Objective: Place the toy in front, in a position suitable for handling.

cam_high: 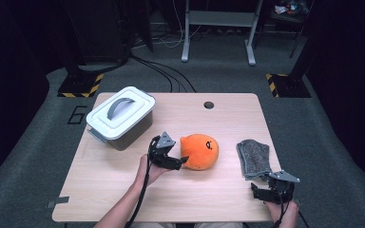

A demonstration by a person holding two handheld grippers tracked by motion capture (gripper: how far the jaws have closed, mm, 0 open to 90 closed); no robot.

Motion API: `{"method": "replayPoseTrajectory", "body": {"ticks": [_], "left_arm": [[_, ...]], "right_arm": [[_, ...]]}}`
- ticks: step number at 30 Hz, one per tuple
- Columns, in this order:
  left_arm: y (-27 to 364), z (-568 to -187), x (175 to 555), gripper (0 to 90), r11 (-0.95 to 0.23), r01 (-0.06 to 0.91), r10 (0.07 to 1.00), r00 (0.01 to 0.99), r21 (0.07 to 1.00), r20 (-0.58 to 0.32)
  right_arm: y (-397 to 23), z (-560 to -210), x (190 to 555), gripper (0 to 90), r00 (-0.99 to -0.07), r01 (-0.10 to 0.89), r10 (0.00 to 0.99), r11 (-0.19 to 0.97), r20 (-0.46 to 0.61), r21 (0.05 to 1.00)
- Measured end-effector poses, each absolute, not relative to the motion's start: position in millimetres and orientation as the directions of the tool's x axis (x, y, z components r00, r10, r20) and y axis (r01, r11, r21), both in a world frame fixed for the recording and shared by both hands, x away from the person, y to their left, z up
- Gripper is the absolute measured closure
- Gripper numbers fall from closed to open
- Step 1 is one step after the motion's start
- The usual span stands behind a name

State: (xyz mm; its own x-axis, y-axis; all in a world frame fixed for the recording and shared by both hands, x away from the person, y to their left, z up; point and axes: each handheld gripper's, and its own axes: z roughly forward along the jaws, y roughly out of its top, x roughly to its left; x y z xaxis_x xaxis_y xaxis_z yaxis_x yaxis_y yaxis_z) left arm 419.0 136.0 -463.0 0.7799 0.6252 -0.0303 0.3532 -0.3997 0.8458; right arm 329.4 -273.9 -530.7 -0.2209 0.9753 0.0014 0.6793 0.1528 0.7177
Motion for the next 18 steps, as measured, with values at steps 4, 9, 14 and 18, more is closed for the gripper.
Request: {"method": "replayPoseTrajectory", "body": {"ticks": [4,9,14,18], "left_arm": [[137,-468,402,23.0,-0.404,0.329,0.631,0.775,0.853,0.0],[133,-478,392,27.5,-0.418,0.321,0.625,0.78,0.85,0.012],[125,-487,390,38.1,-0.434,0.337,0.631,0.776,0.835,0.015],[119,-492,390,49.3,-0.444,0.342,0.64,0.768,0.828,0.027]], "right_arm": [[-274,-531,329,0.0,-0.221,0.679,0.975,0.153,0.001,0.718],[-274,-531,329,0.0,-0.219,0.68,0.976,0.151,0.001,0.718],[-273,-531,329,0.0,-0.212,0.682,0.977,0.143,0.006,0.717],[-274,-530,328,0.0,-0.209,0.684,0.978,0.141,0.008,0.716]]}}
